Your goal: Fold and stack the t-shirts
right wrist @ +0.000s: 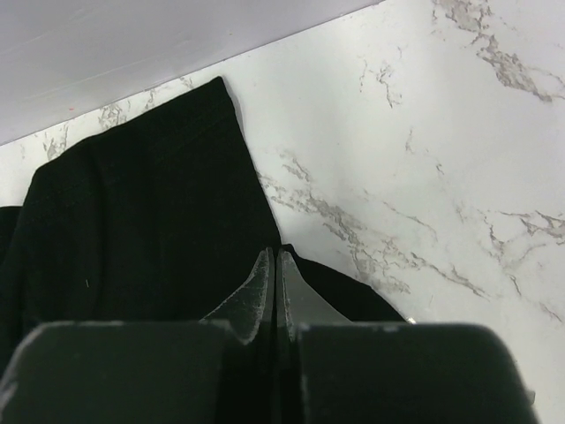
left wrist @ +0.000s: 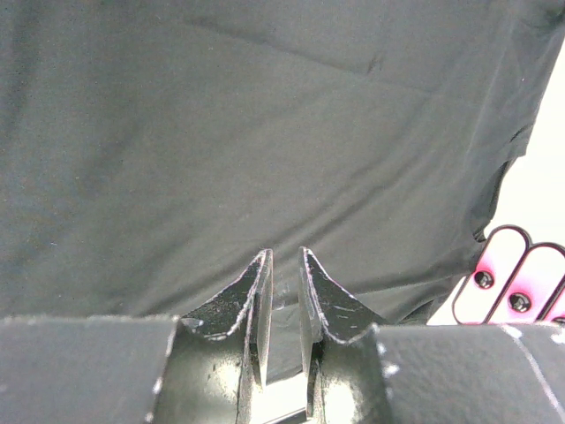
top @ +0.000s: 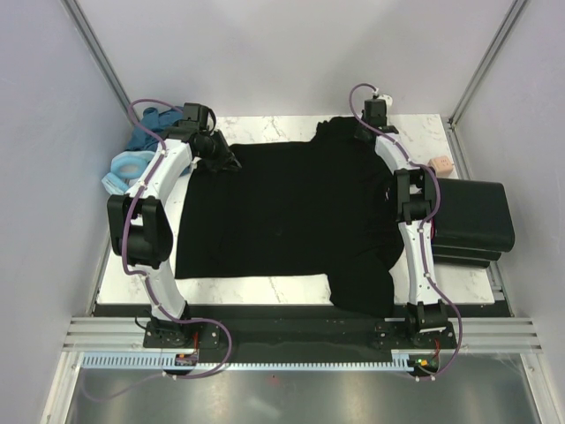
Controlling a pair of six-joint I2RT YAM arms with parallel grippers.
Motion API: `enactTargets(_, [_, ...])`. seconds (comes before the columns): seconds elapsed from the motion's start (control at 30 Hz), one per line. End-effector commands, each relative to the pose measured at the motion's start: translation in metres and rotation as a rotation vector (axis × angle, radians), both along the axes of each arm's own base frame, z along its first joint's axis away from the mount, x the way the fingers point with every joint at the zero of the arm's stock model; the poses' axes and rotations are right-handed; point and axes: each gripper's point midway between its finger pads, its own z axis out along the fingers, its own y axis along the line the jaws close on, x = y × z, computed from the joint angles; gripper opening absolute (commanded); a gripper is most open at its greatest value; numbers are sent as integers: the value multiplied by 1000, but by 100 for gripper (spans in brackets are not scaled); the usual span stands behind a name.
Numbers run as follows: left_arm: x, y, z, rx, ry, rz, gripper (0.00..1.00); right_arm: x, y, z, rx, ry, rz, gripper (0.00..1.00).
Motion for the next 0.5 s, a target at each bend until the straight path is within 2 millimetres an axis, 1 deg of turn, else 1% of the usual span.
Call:
enactTargets(0.0, [4, -3, 22, -9, -76, -18, 25, -11, 6, -6, -4, 25, 4, 0])
enactTargets(0.03, [4, -3, 23, -9, -79, -19, 25, -16, 6, -11, -11, 32, 4, 0])
enactTargets(0.07, [4, -3, 21, -11, -73, -18, 25, -14, 10, 10, -19, -10, 4, 0])
enactTargets(0.1, [4, -3, 21, -11, -73, -18, 24, -9, 10, 25, -26, -63, -9, 0])
enactTargets(0.13, [4, -3, 20, -11, -68, -19, 24, -14, 10, 23, -32, -62, -6, 0])
enactTargets(0.17, [5, -3, 20, -11, -69, -15, 24, -13, 15, 47, -29, -107, -5, 0])
enactTargets(0.2, [6, -3, 18, -12, -65, -14, 24, -11, 15, 58, -30, -139, -8, 0])
enactTargets(0.23, [6, -4, 20, -13, -68, -14, 24, -13, 15, 63, -31, -147, -11, 0])
enactTargets(0.27, [7, -4, 18, -14, -65, -15, 24, -13, 17, 77, -23, -169, -12, 0])
enactTargets(0.3, [8, -4, 18, -15, -65, -16, 24, -14, 17, 83, -20, -175, -12, 0])
enactTargets(0.33, [9, -5, 18, -16, -66, -17, 24, -17, 17, 83, -19, -173, -11, 0])
enactTargets(0.37, [9, -5, 18, -16, -66, -17, 24, -19, 19, 95, -19, -190, -8, 0])
enactTargets(0.47, [10, -6, 17, -21, -65, -21, 24, -25, 19, 105, -34, -204, -5, 0])
